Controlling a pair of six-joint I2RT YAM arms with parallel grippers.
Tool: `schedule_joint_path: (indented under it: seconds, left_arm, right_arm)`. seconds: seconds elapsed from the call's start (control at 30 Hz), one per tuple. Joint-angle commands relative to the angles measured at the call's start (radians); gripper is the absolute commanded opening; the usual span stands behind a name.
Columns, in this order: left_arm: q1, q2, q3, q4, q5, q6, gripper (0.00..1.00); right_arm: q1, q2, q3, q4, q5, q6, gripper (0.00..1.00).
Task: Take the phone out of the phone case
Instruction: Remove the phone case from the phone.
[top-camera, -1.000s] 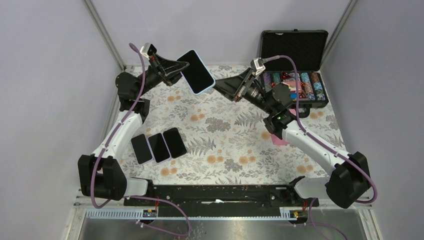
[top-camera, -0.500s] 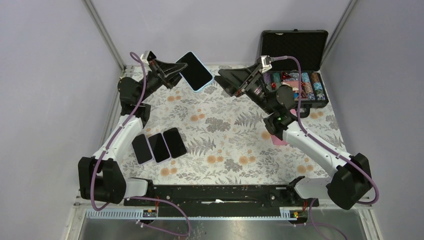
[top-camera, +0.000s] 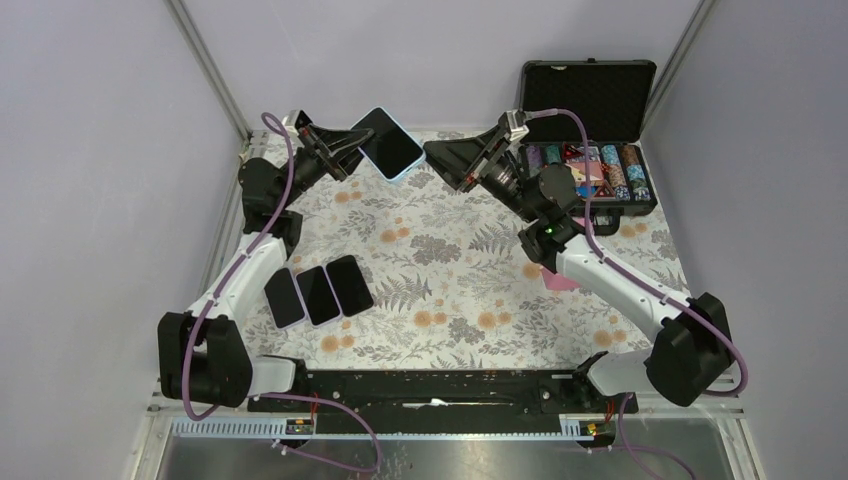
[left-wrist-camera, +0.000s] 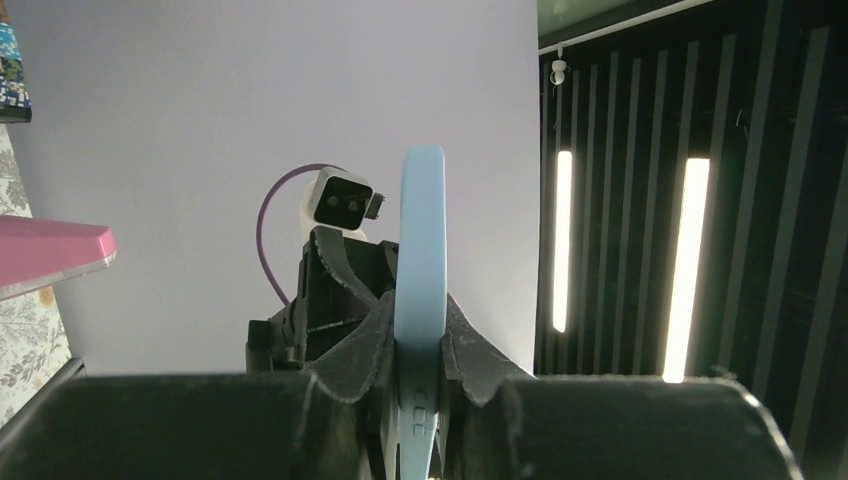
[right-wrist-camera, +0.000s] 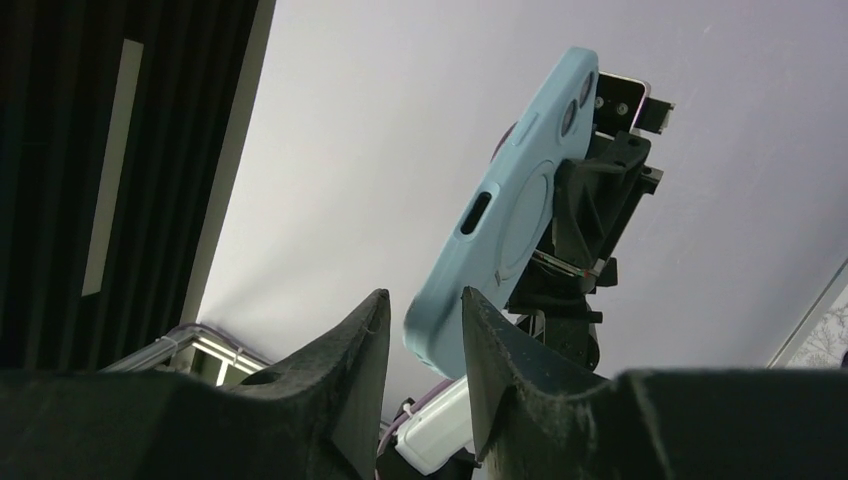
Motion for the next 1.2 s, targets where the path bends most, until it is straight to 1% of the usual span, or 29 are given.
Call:
schedule_joint_path:
  seconds: [0.0, 0.1, 0.2, 0.37, 0.5, 0.63, 0.8, 0.93, 1.17]
  left_arm:
    - [0.002, -0.023, 0.006, 0.106, -0.054, -0.037, 0.0]
    - [0.002, -0.021, 0.0, 0.122, -0.062, -0.053, 0.0]
    - [0.002, -0.014, 0.001, 0.147, -0.069, -0.086, 0.0]
    - [-0.004, -0.031, -0.01, 0.15, -0.09, -0.149, 0.0]
    - [-0.023, -0.038, -0.02, 0.158, -0.103, -0.209, 0.0]
    - [-0.037, -0.026, -0.035, 0.223, -0.132, -0.265, 0.0]
    - [-0.045, 0.001, -0.045, 0.356, -0.199, -0.34, 0.0]
    - [-0.046, 0.005, -0.036, 0.359, -0.214, -0.341, 0.0]
    - [-0.062, -0.007, -0.042, 0.329, -0.227, -0.34, 0.0]
  right_arm:
    - [0.019, 0.015, 0.042, 0.057, -0.03, 0.036, 0.39]
    - [0.026, 0.026, 0.039, 0.072, -0.027, 0.051, 0.37]
    - [0.029, 0.043, 0.03, 0.116, -0.021, 0.08, 0.26]
    - [0.031, 0.095, 0.036, 0.235, -0.01, 0.155, 0.07]
    - [0.043, 0.125, 0.051, 0.256, -0.011, 0.178, 0.0]
    - [0.054, 0.141, 0.027, 0.251, -0.012, 0.199, 0.0]
    - [0.065, 0.19, -0.036, 0.326, 0.025, 0.32, 0.0]
    - [0.077, 0.224, -0.052, 0.384, 0.049, 0.388, 0.0]
    - [0.083, 0.234, -0.054, 0.382, 0.051, 0.408, 0.0]
